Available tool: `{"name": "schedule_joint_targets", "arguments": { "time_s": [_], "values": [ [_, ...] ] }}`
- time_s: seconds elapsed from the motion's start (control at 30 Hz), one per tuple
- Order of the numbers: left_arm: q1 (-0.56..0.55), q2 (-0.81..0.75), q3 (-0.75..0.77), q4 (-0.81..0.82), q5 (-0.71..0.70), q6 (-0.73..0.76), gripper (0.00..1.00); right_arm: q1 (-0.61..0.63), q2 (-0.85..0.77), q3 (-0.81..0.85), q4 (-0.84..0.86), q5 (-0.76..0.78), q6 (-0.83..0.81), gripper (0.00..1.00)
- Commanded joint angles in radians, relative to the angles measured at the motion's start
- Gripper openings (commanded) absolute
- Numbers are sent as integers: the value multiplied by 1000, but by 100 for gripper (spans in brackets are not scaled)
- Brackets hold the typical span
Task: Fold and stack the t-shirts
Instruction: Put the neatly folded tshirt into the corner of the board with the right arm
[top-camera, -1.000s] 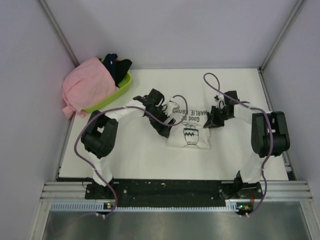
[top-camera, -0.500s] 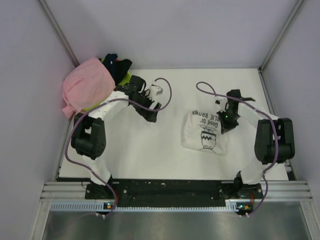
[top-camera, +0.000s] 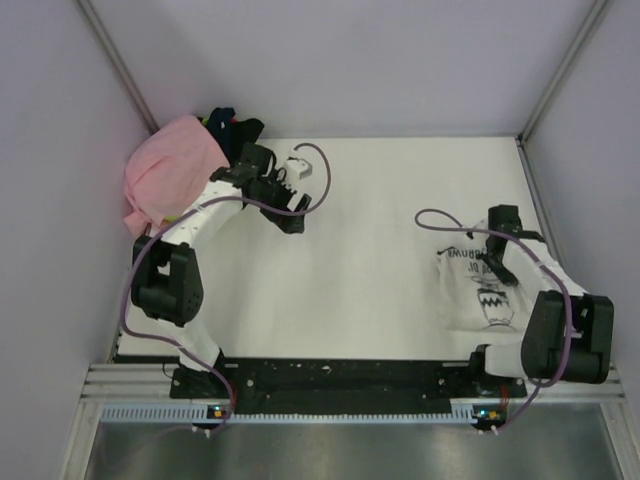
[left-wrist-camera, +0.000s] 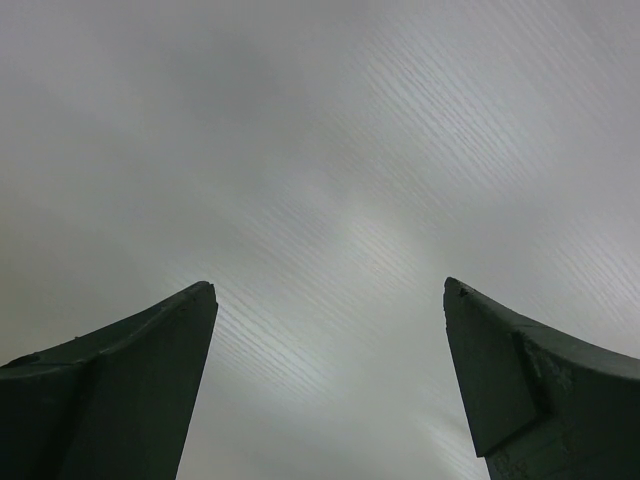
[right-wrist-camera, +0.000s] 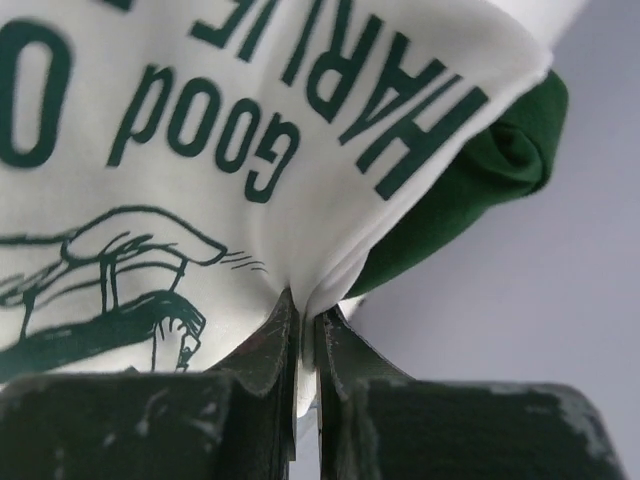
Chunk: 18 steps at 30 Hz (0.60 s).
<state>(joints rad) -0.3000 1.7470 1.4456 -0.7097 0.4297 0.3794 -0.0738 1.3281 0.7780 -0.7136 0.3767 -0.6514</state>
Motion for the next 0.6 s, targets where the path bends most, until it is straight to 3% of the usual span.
{"name": "schedule_joint_targets", "arguments": {
  "time_s": [0.0,0.57],
  "values": [
    [-4,-95,-13,53,27,7,99,-119,26,-20,189,218,-174,0],
    [-4,-106,-25,59,-20,4,99,-376,240,130,296,96,42,0]
  ]
}}
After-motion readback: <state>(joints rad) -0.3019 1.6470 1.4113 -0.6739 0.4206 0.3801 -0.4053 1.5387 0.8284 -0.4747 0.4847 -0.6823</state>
